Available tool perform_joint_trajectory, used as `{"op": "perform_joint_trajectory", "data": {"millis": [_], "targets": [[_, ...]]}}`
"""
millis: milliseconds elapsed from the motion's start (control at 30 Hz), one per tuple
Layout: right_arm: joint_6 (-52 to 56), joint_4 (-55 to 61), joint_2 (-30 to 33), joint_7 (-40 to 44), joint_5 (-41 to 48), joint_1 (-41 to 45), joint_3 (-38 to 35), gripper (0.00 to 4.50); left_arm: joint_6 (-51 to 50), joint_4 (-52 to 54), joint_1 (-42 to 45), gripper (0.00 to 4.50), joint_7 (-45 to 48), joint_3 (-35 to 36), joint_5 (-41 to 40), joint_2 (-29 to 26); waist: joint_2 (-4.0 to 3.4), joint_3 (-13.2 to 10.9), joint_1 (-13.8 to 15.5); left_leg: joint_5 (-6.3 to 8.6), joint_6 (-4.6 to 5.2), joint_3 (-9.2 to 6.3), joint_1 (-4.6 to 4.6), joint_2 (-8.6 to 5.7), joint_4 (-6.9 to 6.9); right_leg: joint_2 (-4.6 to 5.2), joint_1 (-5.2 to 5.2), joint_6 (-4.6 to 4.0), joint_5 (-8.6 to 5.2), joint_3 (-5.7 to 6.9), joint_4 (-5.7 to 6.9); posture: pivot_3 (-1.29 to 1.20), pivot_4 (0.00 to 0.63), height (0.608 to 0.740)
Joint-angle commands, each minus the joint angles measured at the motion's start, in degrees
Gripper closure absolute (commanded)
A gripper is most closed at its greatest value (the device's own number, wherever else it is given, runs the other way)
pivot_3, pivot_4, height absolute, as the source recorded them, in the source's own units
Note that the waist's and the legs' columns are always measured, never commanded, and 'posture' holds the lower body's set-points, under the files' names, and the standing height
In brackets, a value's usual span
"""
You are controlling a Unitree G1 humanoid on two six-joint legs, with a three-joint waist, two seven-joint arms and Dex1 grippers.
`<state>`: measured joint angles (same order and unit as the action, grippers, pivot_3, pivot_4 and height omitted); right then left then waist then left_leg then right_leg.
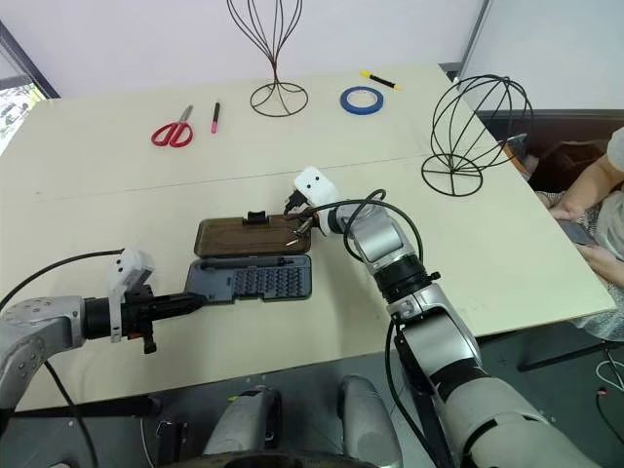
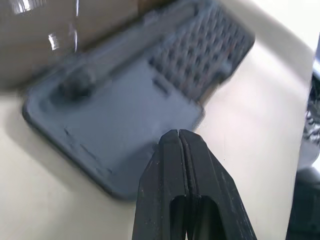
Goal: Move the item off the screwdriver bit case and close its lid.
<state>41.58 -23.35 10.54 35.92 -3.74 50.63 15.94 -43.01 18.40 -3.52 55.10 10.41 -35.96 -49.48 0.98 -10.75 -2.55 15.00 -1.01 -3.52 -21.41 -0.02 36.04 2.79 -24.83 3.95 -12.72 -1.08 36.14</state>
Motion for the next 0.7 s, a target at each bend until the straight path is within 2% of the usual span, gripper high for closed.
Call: {"op": "perform_joint_trajectory", "data": {"millis": [33,300,700], "targets": [[-0.56,-0.62,-0.26,-0.47,-0.35,0.07,0.61,4.47,2.64,-0.44,-0.30,4.50,1.09,-0.39,2.09,-1.01,-0.01,-0.01,-0.14,0.00,0.00,0.01,0.02,0.00,0.00,-0.01,0.00,0.00,0.00,-0.01,0.01,0.00,0.150,0.740],[-4.06,2.40,1.20,0.61,-1.86,-0.71,3.08,4.47,4.41,-2.79,1.44,4.50,1.09,-1.06,3.71,0.30,-0.01,0.00,-0.07,0.00,0.00,0.01,0.00,0.06,-0.02,-0.09,-0.03,0.03,0.02,-0.01,0.02,0.00,0.150,0.740],[-16.79,12.47,5.66,1.08,-7.84,-3.88,8.23,4.47,-3.49,-3.31,9.65,4.50,-2.72,4.88,-5.47,3.57,-0.02,-0.01,-0.36,0.00,0.00,0.00,-0.01,0.07,-0.02,-0.11,-0.08,0.20,0.12,-0.01,0.04,0.00,0.150,0.740]]}}
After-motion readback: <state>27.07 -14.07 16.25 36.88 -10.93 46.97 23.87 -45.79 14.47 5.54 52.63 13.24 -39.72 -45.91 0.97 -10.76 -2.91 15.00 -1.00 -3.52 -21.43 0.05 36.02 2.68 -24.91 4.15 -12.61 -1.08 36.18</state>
